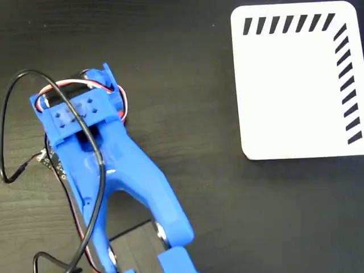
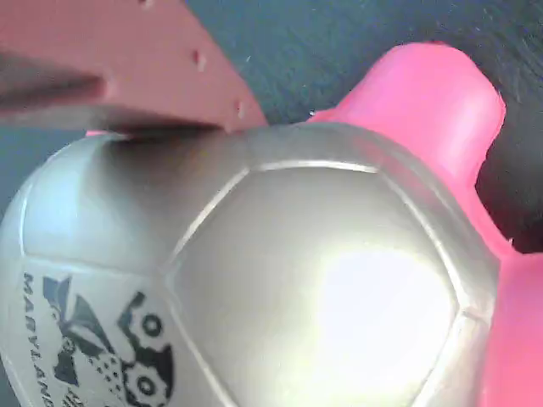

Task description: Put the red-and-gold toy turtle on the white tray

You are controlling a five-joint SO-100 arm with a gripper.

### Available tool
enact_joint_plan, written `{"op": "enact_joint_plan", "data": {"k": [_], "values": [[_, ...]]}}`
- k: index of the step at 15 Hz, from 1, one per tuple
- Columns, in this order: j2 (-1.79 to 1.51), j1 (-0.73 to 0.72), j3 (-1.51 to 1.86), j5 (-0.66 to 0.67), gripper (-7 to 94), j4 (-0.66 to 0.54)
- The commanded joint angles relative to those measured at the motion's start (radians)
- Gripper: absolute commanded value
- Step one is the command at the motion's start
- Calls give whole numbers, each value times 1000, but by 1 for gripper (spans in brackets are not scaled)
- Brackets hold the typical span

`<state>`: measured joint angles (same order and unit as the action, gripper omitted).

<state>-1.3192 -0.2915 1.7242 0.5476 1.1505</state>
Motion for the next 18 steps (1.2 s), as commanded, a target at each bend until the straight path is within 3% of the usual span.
{"op": "enact_joint_plan", "data": {"k": [1,9,13,18], "values": [[-57,2,-55,-41,0,17],[-173,-17,-514,-267,0,397],[-218,20,-506,-337,0,382],[-319,337,-641,-420,0,364]]}}
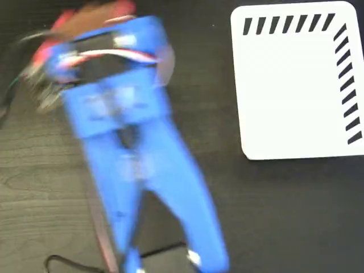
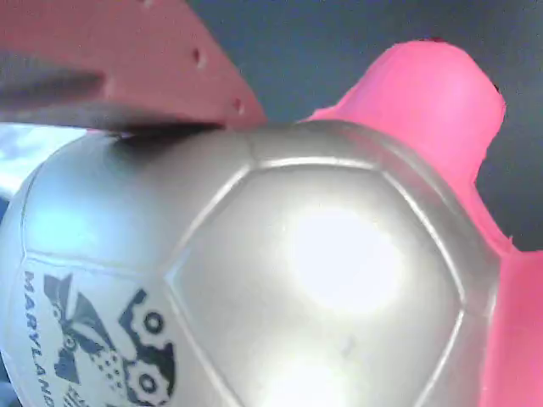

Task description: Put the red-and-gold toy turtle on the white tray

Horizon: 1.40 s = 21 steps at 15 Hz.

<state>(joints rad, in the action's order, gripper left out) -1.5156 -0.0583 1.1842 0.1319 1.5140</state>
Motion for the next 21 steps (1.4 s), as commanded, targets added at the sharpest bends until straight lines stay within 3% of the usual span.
{"op": "enact_joint_plan", "data": {"k": [1,9,18,21], "values": [[-124,173,-103,12,0,9],[66,607,-137,86,0,64],[235,637,-110,95,0,5],[298,637,-48,87,0,-75]]}}
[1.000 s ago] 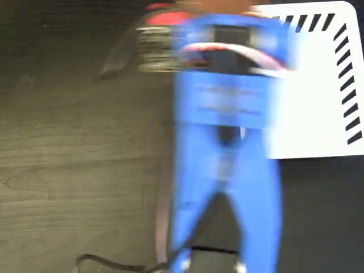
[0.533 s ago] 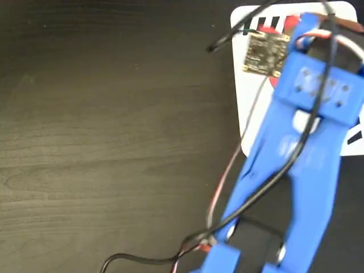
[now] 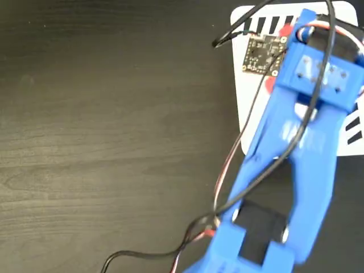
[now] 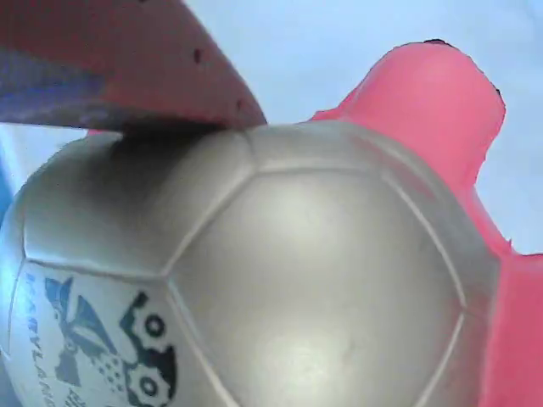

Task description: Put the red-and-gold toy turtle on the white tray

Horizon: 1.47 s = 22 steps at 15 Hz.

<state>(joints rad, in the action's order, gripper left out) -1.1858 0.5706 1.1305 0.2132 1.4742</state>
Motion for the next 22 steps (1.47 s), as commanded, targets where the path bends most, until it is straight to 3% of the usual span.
{"op": "enact_joint_plan", "data": {"k": [1,5,6,7,9,10,13,18,19,20,21,22], "values": [[-26,8,26,6,0,-60],[-25,8,49,14,0,-58],[-25,8,49,17,4,-51],[-23,8,57,26,17,-44],[-28,9,89,46,55,-44],[-28,11,94,51,66,-44],[-28,11,94,54,68,-43],[-28,11,97,54,67,-43],[-31,12,97,54,56,-43],[-35,12,94,52,35,-43],[-46,14,91,38,4,-48],[-57,15,91,37,0,-49]]}}
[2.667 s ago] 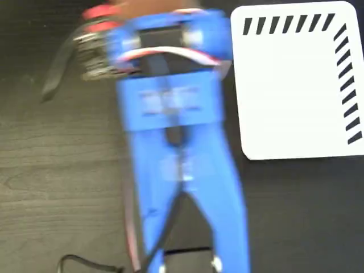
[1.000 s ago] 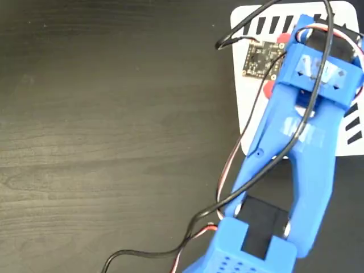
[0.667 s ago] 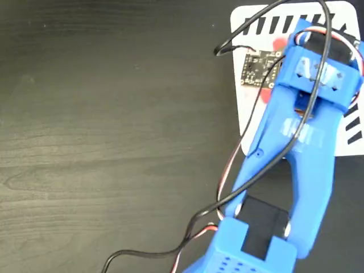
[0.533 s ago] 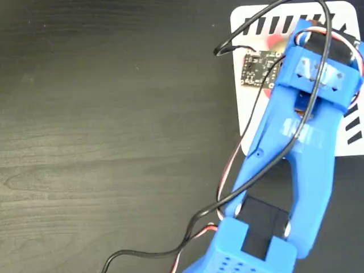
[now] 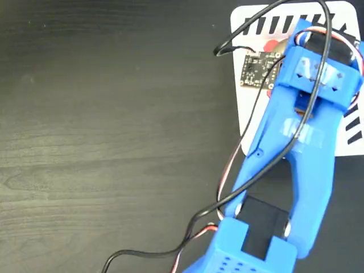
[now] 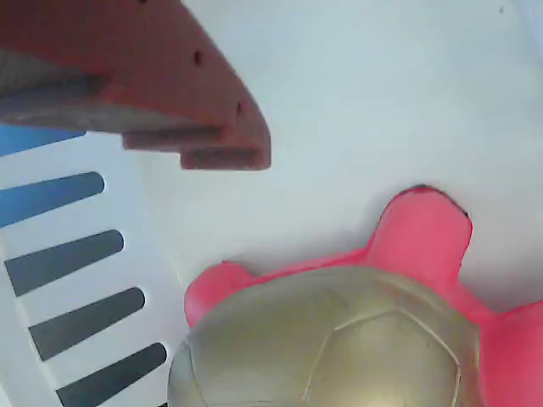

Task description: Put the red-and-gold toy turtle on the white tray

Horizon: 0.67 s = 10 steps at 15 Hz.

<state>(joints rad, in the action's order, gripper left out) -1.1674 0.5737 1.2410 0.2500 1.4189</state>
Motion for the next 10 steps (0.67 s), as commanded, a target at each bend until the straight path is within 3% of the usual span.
{"op": "enact_joint_plan", "data": {"k": [1,7,10], "values": [[-91,12,-20,-8,0,-3],[-368,-97,14,-236,0,-212],[-655,-261,238,-351,0,-457]]}}
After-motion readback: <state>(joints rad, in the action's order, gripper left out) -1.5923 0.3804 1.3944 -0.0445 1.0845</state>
